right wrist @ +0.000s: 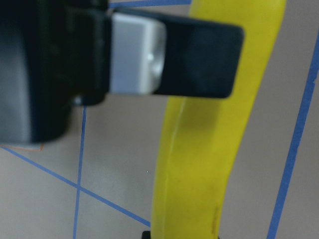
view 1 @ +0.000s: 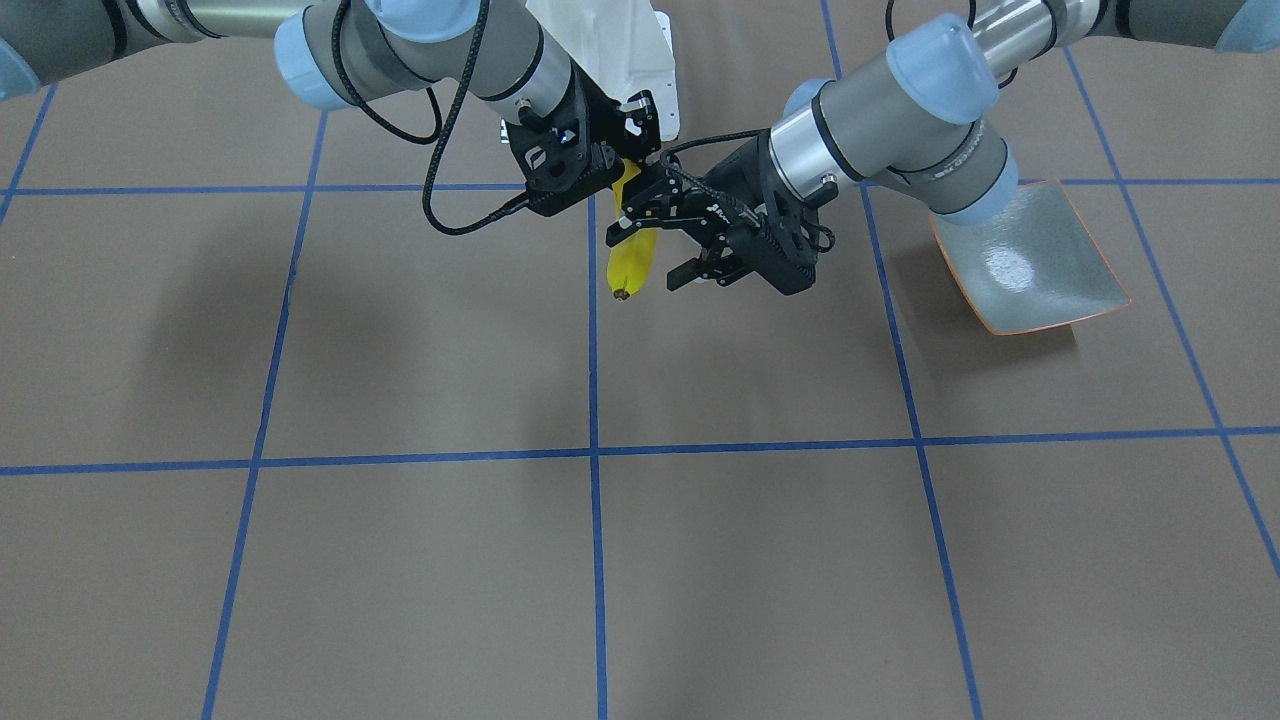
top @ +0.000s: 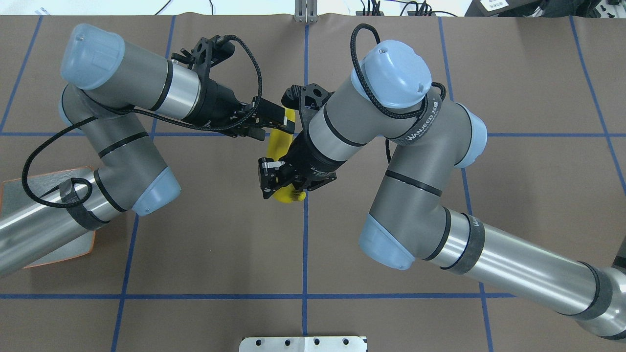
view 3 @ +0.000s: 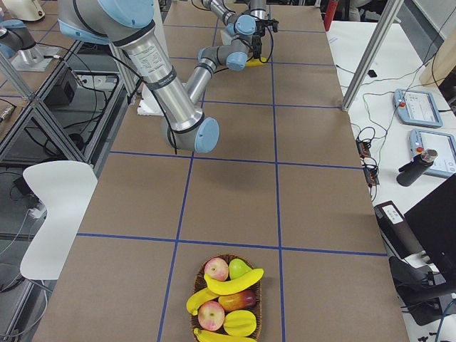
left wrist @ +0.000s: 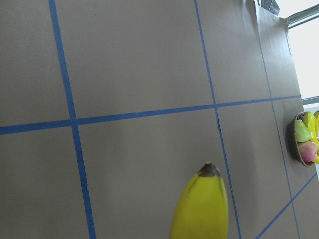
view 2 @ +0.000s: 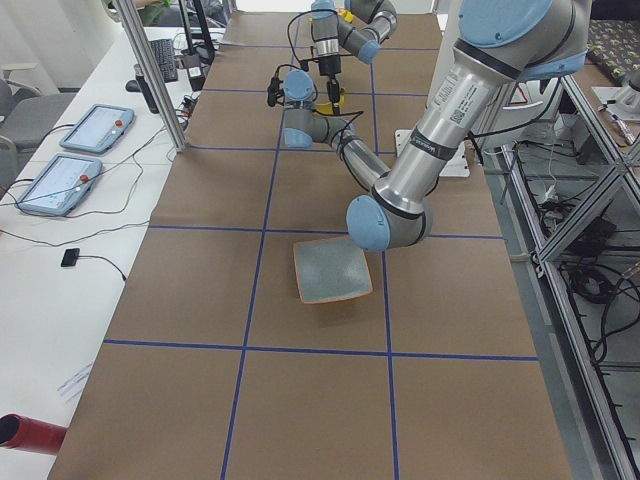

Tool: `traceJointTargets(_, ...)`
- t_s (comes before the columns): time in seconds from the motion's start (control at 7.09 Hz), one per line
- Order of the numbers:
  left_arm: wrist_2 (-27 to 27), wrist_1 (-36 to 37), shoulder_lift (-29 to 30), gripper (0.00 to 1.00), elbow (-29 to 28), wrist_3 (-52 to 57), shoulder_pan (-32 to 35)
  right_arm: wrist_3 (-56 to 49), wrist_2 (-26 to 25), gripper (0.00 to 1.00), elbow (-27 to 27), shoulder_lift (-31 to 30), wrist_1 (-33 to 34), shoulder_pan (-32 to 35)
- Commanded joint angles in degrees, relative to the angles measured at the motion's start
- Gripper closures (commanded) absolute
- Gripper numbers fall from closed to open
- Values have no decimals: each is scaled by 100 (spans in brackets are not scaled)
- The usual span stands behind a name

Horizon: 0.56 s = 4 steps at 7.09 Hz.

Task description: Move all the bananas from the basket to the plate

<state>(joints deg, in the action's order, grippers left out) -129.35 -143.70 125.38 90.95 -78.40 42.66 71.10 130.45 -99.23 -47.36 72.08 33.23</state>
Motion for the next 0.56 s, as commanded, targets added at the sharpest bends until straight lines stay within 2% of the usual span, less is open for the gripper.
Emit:
traceJointTargets(0.0,6,0,13,27,-16,9,-108,0,6,100,0,-1,-1,8)
traceJointTargets(0.42,-3,0,13,40,-7,0,-170,0,6,100,0,-10,-1,9)
